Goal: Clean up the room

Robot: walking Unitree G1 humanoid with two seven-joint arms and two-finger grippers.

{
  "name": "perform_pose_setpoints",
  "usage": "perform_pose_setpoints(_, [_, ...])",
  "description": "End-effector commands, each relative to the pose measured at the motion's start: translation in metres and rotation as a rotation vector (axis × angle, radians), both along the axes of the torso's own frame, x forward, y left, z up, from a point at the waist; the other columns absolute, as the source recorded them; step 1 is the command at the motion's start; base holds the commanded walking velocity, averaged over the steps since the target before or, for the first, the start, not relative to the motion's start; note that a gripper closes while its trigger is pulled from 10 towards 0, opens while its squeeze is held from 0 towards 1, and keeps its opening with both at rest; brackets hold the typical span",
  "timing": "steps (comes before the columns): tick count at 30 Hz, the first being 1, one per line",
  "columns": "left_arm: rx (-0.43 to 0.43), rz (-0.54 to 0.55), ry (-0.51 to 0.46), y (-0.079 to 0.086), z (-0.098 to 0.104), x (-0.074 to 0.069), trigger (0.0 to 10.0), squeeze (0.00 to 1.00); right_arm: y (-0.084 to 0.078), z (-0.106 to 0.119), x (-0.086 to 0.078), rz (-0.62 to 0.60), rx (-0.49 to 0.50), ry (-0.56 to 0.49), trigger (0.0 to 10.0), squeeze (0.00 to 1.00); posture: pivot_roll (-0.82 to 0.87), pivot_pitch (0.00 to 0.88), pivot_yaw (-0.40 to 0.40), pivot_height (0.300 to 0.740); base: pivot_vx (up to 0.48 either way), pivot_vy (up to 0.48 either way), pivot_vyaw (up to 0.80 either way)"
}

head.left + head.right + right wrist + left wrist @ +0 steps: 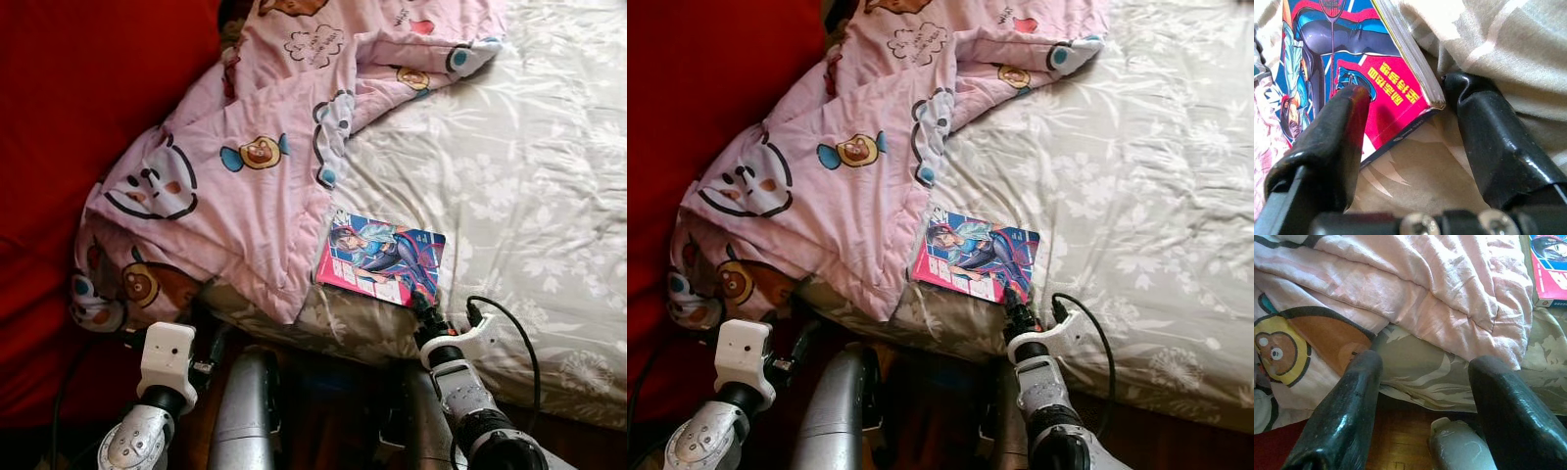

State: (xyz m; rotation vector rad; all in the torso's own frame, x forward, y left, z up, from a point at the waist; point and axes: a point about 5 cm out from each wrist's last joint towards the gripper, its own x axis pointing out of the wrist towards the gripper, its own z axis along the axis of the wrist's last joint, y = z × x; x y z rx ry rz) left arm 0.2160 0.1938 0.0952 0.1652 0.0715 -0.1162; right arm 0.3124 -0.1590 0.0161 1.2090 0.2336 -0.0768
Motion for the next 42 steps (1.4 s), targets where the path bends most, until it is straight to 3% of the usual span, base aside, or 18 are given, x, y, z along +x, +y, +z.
perform_pose_setpoints(1, [0.014,-0.003,0.041,0.001,-0.005,-0.006,10.0,0.00,0.008,-0.014,-0.012,0.013,0.057,0.072,10.0,0.00,0.26,0.442,0.046,0.602,0.000,0.000,0.00])
perform_pose_setpoints(15, [0.037,0.007,0.041,0.001,-0.002,-0.014,10.0,0.00,0.032,0.005,0.005,0.103,0.098,-0.013,10.0,0.00,0.28,0.455,0.035,0.602,0.000,0.000,0.00])
perform_pose_setpoints(16, [0.039,0.009,0.041,0.001,-0.001,-0.014,10.0,0.00,0.032,0.005,0.005,0.105,0.092,-0.012,4.6,0.00,0.28,0.455,0.035,0.602,0.000,0.000,0.00])
perform_pose_setpoints(17, [0.040,0.011,0.042,0.002,-0.001,-0.014,10.0,0.00,0.031,0.005,0.005,0.104,0.088,-0.010,0.0,0.00,0.27,0.451,0.031,0.602,0.000,0.000,0.00])
perform_pose_setpoints(27, [0.037,0.014,0.043,-0.001,-0.005,-0.010,10.0,0.00,0.016,0.007,0.005,0.078,0.078,-0.053,0.0,0.00,0.26,0.440,0.024,0.602,0.000,0.000,0.00])
perform_pose_setpoints(42, [0.034,0.009,0.040,-0.004,-0.008,-0.003,10.0,0.00,0.023,0.019,0.011,0.125,0.120,-0.188,0.0,0.00,0.24,0.425,0.020,0.602,0.000,0.000,0.00])
